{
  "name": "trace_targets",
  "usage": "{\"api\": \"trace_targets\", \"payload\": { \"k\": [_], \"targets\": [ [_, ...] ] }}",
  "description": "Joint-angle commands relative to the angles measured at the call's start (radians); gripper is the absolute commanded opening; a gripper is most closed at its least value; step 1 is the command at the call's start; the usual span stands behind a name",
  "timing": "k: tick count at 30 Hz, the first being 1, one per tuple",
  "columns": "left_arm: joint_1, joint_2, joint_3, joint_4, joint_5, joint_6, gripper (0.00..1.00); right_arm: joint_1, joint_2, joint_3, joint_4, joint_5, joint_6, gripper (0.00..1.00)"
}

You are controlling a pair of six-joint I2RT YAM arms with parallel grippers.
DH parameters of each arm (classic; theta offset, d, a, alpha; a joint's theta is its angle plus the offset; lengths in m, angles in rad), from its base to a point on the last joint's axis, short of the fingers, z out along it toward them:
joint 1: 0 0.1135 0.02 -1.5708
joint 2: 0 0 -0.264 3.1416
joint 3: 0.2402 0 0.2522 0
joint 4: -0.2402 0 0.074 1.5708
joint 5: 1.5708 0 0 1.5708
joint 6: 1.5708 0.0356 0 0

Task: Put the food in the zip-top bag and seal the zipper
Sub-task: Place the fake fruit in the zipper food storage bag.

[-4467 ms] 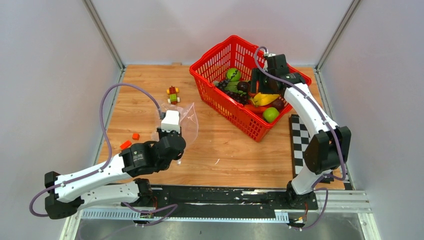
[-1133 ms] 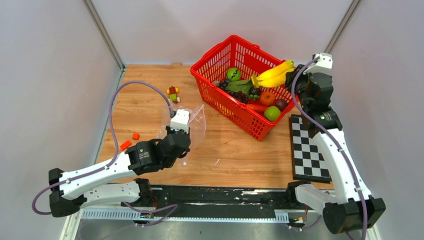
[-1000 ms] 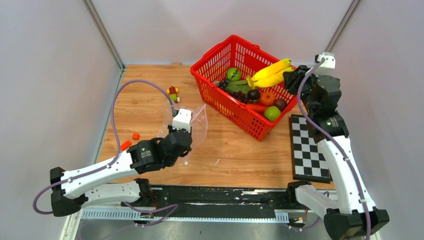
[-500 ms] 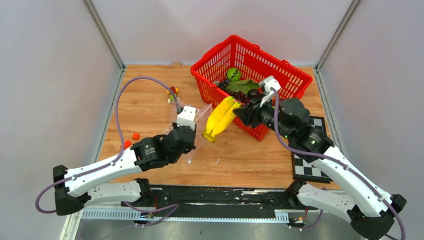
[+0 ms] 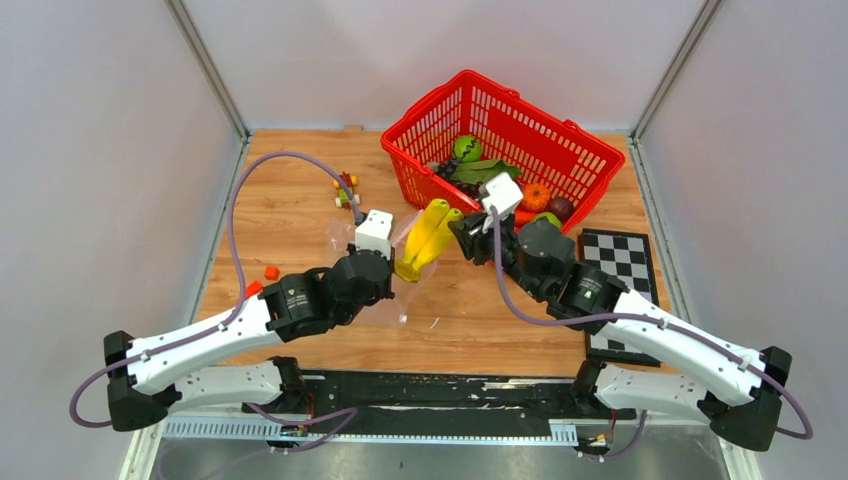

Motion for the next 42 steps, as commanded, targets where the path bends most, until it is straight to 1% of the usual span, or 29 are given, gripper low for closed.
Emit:
{"api": "trace_targets", "payload": {
  "k": [1,3,7,12,15,16,18,20,21,23,25,26,29,32,35,37,40,42],
  "targets": [
    [0.005,-0.032,0.059,0.010,0.000,-0.029,0.00,0.054,0.017,-0.046,0.155,0.190,-0.163,0.00],
    [0.007,-0.040,0.070,-0.003,-0.009,-0.044,0.00,0.088,0.021,-0.061,0.185,0.232,-0.210,0.00],
    [0.006,-0.052,0.088,-0.008,-0.006,-0.060,0.00,0.188,0.045,-0.098,0.333,0.366,-0.312,0.00],
    [0.007,-0.044,0.088,0.003,-0.004,-0.066,0.00,0.276,0.108,-0.074,0.389,0.439,-0.311,0.00],
    [0.007,-0.040,0.074,0.017,-0.020,-0.083,0.00,0.292,0.140,-0.027,0.351,0.485,-0.203,0.00],
    [0.006,-0.044,0.066,0.028,-0.022,-0.088,0.00,0.293,0.151,-0.012,0.323,0.528,-0.153,0.00],
    [0.007,-0.056,0.044,0.056,-0.029,-0.099,0.00,0.292,0.180,0.038,0.221,0.615,-0.003,0.00],
    [0.007,-0.068,0.024,0.086,-0.036,-0.108,0.00,0.293,0.192,0.083,0.084,0.653,0.182,0.00],
    [0.007,-0.071,0.017,0.095,-0.041,-0.112,0.00,0.292,0.192,0.091,0.054,0.635,0.246,0.00],
    [0.006,-0.072,0.013,0.102,-0.048,-0.118,0.00,0.293,0.194,0.074,0.089,0.569,0.273,0.00],
    [0.007,-0.074,0.015,0.106,-0.049,-0.120,0.00,0.293,0.210,0.054,0.152,0.486,0.198,0.00],
    [0.007,-0.080,0.016,0.107,-0.052,-0.119,0.00,0.292,0.223,0.058,0.157,0.461,0.163,0.00],
    [0.007,-0.104,0.015,0.110,-0.068,-0.119,0.00,0.293,0.253,0.080,0.127,0.473,0.106,0.00],
    [0.006,-0.129,0.010,0.114,-0.084,-0.122,0.00,0.294,0.248,0.072,0.150,0.439,0.077,0.02],
    [0.007,-0.151,0.001,0.123,-0.096,-0.131,0.00,0.294,0.230,0.051,0.187,0.440,0.118,0.05],
    [0.006,-0.166,-0.013,0.140,-0.098,-0.136,0.00,0.294,0.220,0.040,0.225,0.404,0.166,0.07],
    [0.006,-0.174,-0.027,0.158,-0.092,-0.144,0.00,0.293,0.240,0.047,0.251,0.353,0.183,0.15],
    [0.007,-0.177,-0.027,0.157,-0.089,-0.144,0.00,0.294,0.275,0.095,0.172,0.355,0.167,0.27]
  ]
}}
